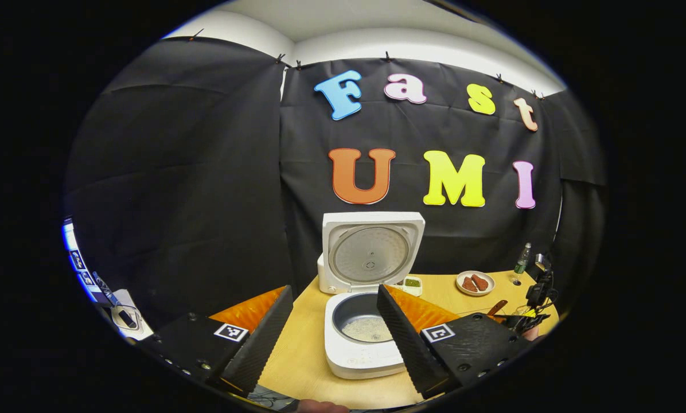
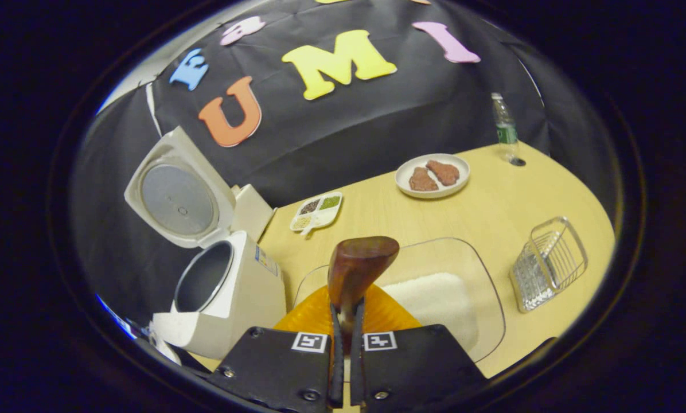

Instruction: Close the left gripper, press the button to open the rice cooker; take a wooden spoon from the chopstick holder with the right hand, scoop a spoonful of rice and pour it into the rice cooker, then put the wooden spoon back into the chopstick holder.

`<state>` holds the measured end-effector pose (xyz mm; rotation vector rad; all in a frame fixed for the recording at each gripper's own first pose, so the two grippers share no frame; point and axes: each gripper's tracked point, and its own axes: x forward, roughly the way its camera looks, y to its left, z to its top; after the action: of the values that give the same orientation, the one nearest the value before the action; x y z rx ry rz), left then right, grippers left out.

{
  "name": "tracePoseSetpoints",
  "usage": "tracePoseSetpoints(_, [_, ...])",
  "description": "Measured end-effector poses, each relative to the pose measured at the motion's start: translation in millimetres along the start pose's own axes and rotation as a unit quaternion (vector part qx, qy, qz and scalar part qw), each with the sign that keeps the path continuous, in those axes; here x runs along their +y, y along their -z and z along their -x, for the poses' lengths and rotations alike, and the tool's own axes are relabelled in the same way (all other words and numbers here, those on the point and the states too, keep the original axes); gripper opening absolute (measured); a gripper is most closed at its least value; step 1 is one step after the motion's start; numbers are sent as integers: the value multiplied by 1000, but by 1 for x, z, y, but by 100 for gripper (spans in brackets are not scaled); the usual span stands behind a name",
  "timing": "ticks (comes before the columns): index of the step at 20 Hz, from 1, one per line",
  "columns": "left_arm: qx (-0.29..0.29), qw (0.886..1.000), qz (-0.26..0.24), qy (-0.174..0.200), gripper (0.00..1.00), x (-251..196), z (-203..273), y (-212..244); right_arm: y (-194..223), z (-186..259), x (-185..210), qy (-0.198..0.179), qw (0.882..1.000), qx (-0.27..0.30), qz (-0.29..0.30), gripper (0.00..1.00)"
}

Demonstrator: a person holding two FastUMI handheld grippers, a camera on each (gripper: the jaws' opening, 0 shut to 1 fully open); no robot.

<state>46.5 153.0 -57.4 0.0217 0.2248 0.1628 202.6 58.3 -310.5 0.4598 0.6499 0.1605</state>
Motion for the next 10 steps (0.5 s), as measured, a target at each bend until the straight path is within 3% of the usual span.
tracePoseSetpoints(3, [2,1000,3,0,94,-8,1,-2,-1,2,-9,-12,998,10,-58,10])
tracePoseSetpoints(10, [-3,1000,-5,7,94,-36,-1,-13,-24,20,-41,-24,992,-8,-124,10])
